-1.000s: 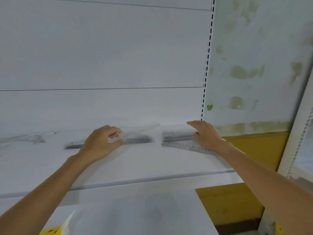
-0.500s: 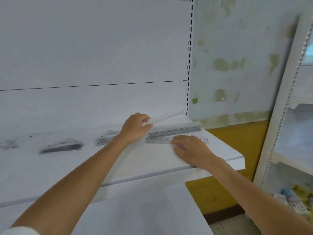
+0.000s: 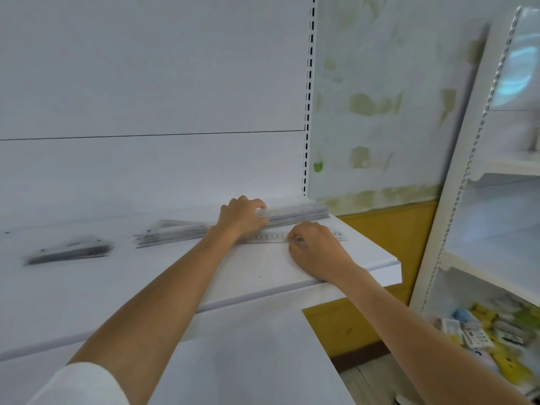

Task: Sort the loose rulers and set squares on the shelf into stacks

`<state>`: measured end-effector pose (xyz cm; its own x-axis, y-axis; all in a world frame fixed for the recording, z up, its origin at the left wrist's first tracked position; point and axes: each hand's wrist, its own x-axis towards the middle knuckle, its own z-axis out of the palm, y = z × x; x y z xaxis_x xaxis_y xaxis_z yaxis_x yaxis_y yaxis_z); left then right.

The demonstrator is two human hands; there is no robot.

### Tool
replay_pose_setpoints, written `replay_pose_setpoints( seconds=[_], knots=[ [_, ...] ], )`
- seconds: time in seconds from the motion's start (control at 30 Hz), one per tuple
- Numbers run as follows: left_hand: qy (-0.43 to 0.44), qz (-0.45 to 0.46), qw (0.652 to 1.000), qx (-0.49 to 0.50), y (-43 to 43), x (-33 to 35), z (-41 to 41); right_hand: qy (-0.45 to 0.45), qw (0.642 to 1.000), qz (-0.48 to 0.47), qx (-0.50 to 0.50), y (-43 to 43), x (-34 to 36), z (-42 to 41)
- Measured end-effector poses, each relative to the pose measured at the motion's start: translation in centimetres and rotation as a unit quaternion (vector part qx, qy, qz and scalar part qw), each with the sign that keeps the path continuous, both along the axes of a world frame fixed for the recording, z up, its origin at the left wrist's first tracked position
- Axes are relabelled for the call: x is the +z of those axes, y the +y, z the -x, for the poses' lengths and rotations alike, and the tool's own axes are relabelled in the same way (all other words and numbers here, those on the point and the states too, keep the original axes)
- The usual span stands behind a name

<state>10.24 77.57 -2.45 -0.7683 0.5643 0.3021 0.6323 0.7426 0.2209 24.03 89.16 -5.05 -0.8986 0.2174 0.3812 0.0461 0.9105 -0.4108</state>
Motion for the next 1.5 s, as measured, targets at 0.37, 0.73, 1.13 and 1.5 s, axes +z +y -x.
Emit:
replay_pose_setpoints(
  seconds=[0.37,0.73,1.13,1.5],
  knots=[
    [0.020,-0.081,0.994,-0.071,-5.3,0.8,0.2,0.008,0.999,-0.042,-0.017,-0.5,0.4,-0.7],
    [0.011,-0.127,0.992,0.004,-26.9,1.9,1.2,0.096,0.984,-0.082,0.127,-19.5,4.8,7.2],
    [0.021,-0.136,0.964,0.229,-59.1,-0.3,-3.3,0.065,0.958,-0.011,0.280,-46.5,2.9,14.9],
    [0.001,-0.168,0.943,0.286,-68.4,-2.1,-1.8,0.015,0.940,-0.024,0.340,-56.5,1.7,19.4]
  ],
)
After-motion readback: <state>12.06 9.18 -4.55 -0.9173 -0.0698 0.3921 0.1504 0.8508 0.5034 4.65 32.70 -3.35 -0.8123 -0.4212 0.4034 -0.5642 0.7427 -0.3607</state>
